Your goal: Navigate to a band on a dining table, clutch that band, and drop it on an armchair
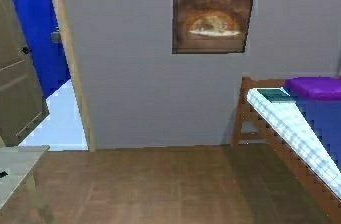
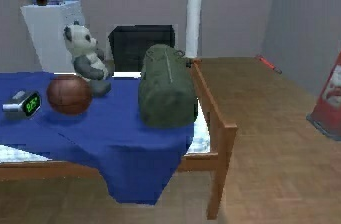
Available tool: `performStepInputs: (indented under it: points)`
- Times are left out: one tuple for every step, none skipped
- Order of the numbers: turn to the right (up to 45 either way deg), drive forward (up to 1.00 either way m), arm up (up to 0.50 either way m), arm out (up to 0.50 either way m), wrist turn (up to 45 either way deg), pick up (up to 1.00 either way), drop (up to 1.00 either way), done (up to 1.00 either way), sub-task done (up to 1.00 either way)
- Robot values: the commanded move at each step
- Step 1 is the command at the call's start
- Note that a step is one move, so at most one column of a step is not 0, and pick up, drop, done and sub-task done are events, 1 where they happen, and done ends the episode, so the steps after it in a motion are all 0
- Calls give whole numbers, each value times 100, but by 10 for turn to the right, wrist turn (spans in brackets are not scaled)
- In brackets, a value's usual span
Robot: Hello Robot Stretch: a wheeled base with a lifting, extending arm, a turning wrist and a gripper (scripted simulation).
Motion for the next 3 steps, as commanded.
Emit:
performStepInputs:
  points:
    - [0,20,0,0,0,0,0,0,0]
    - [-450,0,0,0,0,0,0,0,0]
    - [-450,0,0,0,0,0,0,0,0]
